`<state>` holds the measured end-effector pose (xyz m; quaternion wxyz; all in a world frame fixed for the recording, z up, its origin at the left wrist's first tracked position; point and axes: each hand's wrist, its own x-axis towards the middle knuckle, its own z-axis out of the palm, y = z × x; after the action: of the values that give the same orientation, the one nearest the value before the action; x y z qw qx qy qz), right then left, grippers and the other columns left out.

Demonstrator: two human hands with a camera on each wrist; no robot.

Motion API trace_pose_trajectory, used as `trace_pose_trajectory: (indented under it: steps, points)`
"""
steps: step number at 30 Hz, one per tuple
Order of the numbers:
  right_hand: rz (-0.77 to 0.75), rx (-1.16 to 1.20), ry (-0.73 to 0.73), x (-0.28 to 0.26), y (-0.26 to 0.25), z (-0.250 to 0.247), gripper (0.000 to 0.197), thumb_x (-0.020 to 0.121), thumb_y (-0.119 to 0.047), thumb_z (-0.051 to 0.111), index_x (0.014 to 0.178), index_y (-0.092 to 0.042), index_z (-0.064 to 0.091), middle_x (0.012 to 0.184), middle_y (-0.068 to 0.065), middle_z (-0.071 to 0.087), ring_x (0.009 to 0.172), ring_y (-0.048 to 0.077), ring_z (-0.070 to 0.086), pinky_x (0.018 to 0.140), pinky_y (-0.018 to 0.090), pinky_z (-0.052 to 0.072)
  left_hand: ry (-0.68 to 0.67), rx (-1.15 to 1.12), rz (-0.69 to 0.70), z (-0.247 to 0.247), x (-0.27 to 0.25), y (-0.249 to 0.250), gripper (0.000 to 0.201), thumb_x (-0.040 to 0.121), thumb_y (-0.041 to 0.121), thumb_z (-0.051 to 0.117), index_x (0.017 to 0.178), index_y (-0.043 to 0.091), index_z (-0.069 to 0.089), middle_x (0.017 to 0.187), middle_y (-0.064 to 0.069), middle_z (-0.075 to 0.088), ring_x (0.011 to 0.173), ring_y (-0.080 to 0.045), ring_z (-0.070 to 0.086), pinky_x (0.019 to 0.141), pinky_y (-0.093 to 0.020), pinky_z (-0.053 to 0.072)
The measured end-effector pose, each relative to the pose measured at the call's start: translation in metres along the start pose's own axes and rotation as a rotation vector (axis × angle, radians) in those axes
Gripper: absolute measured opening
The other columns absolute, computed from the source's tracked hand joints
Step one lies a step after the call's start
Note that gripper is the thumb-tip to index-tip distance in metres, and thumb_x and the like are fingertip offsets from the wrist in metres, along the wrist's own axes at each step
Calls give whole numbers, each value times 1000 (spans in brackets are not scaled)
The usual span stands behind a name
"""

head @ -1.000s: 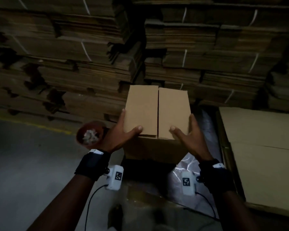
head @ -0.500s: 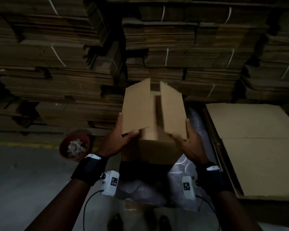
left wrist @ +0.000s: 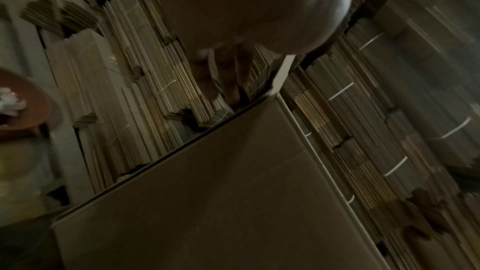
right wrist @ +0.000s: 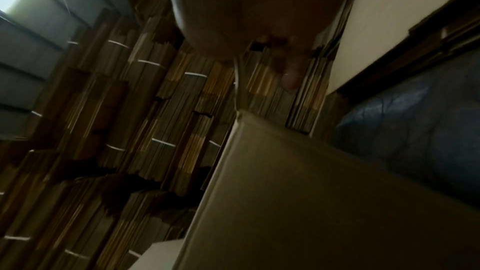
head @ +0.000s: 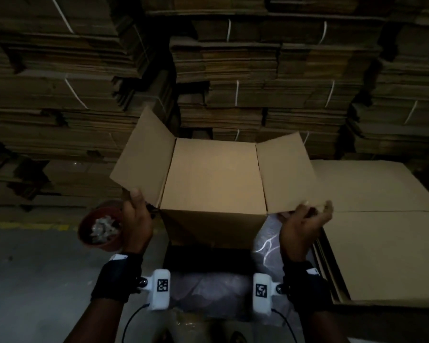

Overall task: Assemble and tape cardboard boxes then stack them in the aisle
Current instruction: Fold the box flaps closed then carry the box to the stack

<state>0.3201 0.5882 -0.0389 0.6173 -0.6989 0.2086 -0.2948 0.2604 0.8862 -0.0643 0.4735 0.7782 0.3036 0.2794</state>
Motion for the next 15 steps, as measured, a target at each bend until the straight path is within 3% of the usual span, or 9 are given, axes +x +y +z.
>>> trace_pose_trajectory:
  steps: [1,3,4,5,7,9,11,13,15]
  points:
    - [-12,-111,-27,6,5,-3,64,101,-15,53,156,-3,23,150,19,40,131,31,48,102,18,42,71,-72,-32,-1,3,-5,83,97,71,33,136,0,45,125,-29,58,118,-42,56,103,-51,41]
    - [-133,-510,-143,19,9,-10,76,92,-11,56,158,-8,18,164,23,14,147,36,26,116,50,31,260,-18,20,-8,4,-5,79,97,48,57,154,5,24,150,-26,38,137,-38,39,115,-48,31]
    - [-238,-727,-219,25,9,-10,72,91,-10,55,156,-11,24,165,21,13,150,36,21,115,62,25,312,105,75,-11,6,1,77,95,36,62,155,7,24,153,-27,33,138,-40,34,115,-50,29]
    - [-347,-868,-330,31,7,-9,64,93,-12,53,153,-12,31,165,19,18,151,35,21,113,66,23,321,246,135,-14,7,-1,66,94,30,62,150,10,33,150,-25,35,135,-42,33,111,-54,30]
    - [-499,-889,-641,43,-3,-2,50,101,-19,47,149,-8,42,160,18,34,149,33,30,115,59,26,184,557,242,-14,8,-1,37,95,34,51,128,18,56,141,-16,47,129,-41,36,104,-62,32]
    - [-460,-834,-878,52,-17,15,50,105,-30,41,149,-6,42,155,18,43,143,35,40,113,46,31,-54,665,189,-7,13,0,51,95,57,35,119,21,63,134,-13,53,127,-38,42,105,-62,32]
    - [-321,-886,-962,58,-30,38,57,108,-42,37,156,-12,31,153,18,46,138,36,45,110,43,36,-284,596,62,0,13,9,79,89,80,29,128,17,55,137,-18,50,128,-39,44,107,-58,35]
    - [-283,-930,-976,61,-29,55,61,107,-48,34,160,-22,19,153,23,44,139,40,42,112,47,35,-481,525,-11,7,8,14,96,84,85,39,147,13,36,152,-20,35,140,-38,35,113,-53,32]
    - [-264,-961,-991,65,-26,63,60,107,-48,33,162,-34,14,156,27,35,141,43,37,113,47,31,-560,446,-62,8,6,17,111,78,84,47,157,11,20,162,-18,20,148,-35,25,117,-50,27]
